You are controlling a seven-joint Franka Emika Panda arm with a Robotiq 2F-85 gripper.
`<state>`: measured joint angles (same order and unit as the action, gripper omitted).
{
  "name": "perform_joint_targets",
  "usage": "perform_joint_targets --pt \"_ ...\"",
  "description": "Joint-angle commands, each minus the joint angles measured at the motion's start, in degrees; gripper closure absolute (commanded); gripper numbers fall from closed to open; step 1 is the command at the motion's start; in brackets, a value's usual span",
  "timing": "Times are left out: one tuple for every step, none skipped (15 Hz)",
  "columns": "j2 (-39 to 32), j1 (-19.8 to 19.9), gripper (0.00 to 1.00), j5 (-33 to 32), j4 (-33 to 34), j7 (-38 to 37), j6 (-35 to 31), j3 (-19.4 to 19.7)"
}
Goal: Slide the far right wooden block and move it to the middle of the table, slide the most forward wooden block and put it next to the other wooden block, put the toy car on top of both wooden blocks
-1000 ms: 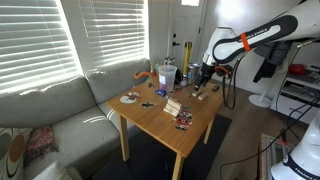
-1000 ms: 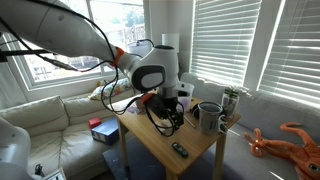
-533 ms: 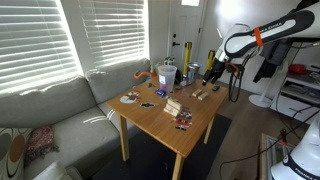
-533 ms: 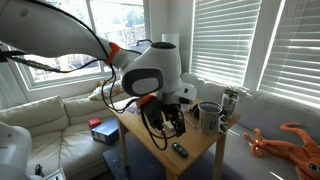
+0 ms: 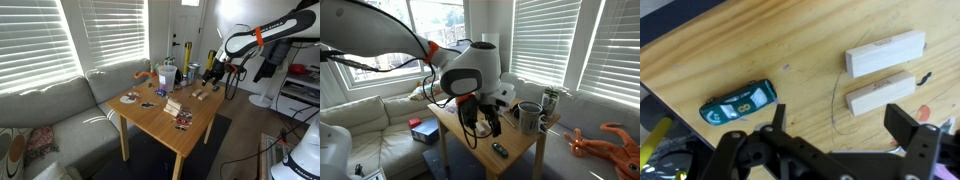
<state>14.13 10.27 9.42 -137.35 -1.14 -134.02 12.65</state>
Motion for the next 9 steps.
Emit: perform_joint_targets --pt "0.7 1.1 0.0 3.4 2.0 -6.9 5.2 0.3" --pt "0.6 1.6 0.0 3.2 2.6 -9.3 6.8 0.3" --pt "0.5 2.1 0.0 3.0 2.9 -10.9 7.7 0.4" --pt "0.4 2.4 0.0 2.8 3.4 -11.7 8.9 0.5" --pt "0.2 3.0 0.0 2.4 3.6 -13.3 9.3 0.5" --pt "0.1 3.5 0.0 2.3 4.0 -14.6 10.1 0.6" --pt "-0.2 4.1 0.0 1.8 4.3 -15.5 10.3 0.7" --pt "-0.5 4.6 0.0 1.5 4.5 -16.6 10.7 0.7" --pt "-0.9 5.1 0.0 1.0 4.7 -17.9 10.6 0.8"
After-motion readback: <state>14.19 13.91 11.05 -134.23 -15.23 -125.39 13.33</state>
